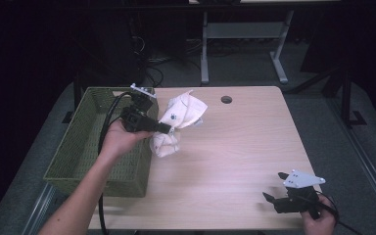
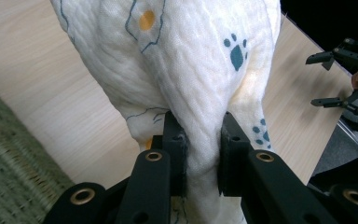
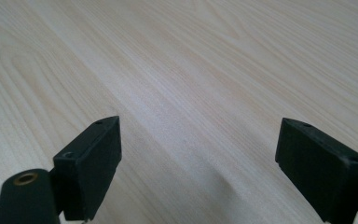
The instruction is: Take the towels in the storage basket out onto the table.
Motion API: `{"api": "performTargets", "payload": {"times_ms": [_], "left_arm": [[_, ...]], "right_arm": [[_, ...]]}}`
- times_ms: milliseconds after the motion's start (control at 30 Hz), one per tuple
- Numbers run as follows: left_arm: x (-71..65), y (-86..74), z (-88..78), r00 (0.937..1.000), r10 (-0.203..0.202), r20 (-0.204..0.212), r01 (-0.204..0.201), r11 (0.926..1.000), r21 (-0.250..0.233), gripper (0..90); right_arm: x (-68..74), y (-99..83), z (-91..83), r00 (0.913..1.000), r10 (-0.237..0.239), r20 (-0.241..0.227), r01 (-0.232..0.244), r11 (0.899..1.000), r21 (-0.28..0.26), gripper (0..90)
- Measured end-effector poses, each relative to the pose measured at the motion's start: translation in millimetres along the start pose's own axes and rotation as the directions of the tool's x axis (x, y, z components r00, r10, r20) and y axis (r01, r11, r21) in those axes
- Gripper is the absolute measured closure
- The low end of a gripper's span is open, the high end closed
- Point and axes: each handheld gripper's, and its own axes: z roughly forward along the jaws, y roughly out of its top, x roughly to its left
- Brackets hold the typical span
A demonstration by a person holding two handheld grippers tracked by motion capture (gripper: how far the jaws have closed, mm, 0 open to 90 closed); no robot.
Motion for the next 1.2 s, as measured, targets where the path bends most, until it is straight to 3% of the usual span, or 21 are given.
{"api": "performTargets", "payload": {"times_ms": [633, 1200], "left_arm": [[-11.5, 6.3, 36.5, 0.9992, 0.029, 0.028, -0.031, 0.9976, 0.062, 76.2], [-18.7, 10.0, 75.4, 0.9980, 0.013, 0.062, -0.019, 0.9949, 0.099, 76.2]], "right_arm": [[-0.4, 0.1, -0.6, 1.0000, 0.002, 0.000, -0.002, 1.000, 0.004, 14.0], [-0.7, 0.3, -1.0, 1.0000, -0.004, 0.001, 0.004, 1.000, -0.002, 14.0]]}}
